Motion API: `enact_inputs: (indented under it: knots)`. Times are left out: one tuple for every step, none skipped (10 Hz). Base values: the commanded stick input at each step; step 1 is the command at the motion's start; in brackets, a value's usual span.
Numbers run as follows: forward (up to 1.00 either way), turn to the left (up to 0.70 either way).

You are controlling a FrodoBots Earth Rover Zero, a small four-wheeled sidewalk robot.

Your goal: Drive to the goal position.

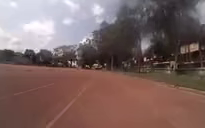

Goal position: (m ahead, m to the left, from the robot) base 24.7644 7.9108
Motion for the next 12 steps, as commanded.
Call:
enact_inputs:
  knots:
    - [0.70, 0.00]
    - [0.70, 0.00]
    - [0.70, 0.00]
    - [0.70, 0.00]
    - [0.70, 0.00]
    - [0.70, 0.00]
    - [0.70, 0.00]
    - [0.70, 0.00]
    - [0.70, 0.00]
    - [0.70, 0.00]
    - [0.70, 0.00]
    - [0.70, 0.00]
